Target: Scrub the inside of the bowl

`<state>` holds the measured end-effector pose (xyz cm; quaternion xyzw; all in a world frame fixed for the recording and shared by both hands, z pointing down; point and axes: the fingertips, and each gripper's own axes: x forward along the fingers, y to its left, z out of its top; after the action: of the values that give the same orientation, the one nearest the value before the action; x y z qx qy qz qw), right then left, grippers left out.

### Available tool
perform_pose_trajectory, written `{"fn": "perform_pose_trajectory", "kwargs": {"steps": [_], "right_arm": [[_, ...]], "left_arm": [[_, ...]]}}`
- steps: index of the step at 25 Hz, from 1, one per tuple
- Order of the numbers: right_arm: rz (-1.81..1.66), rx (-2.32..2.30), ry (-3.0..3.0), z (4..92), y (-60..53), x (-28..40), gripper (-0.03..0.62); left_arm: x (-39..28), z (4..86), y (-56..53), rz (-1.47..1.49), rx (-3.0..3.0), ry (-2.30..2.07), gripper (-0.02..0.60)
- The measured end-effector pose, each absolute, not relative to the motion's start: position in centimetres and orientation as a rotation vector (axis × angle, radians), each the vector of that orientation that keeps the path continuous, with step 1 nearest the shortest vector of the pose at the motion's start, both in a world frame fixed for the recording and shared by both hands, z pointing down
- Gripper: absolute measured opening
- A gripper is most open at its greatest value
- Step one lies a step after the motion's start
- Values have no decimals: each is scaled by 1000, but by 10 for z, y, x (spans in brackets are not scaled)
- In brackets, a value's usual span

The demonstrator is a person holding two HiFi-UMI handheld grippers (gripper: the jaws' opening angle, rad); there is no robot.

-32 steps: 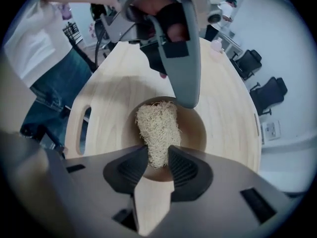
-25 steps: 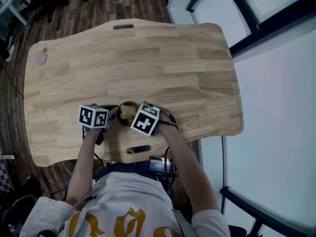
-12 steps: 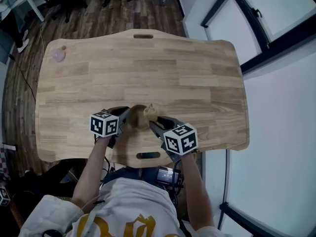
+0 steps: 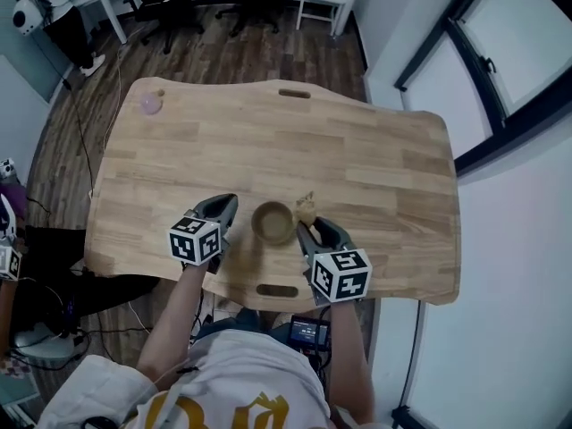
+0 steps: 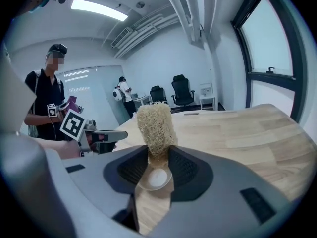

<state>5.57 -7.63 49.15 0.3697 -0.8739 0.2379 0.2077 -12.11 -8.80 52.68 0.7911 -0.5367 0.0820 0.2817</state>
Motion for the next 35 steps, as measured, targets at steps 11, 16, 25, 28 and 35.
{"fn": "perform_pose_trajectory", "kwargs": {"steps": [11, 16, 25, 28, 35], "right_arm": [[280, 1115, -2558, 419, -30, 79, 130], [208, 1171, -2583, 401, -30, 93, 129], [245, 1217, -2591, 393, -27, 100, 129], [252, 1237, -2585, 394, -30, 105, 129], [255, 1262, -2563, 398, -29, 107, 129]], "left_arm": [[-65, 431, -21, 153, 2294, -1600, 2], [-58, 405, -8, 133, 2346, -1679, 2], [-69, 383, 0, 65, 2349, -1729, 1], [-68, 382, -4, 72, 2357, -1734, 2], [-75, 382, -8, 63, 2366, -1732, 2]]}}
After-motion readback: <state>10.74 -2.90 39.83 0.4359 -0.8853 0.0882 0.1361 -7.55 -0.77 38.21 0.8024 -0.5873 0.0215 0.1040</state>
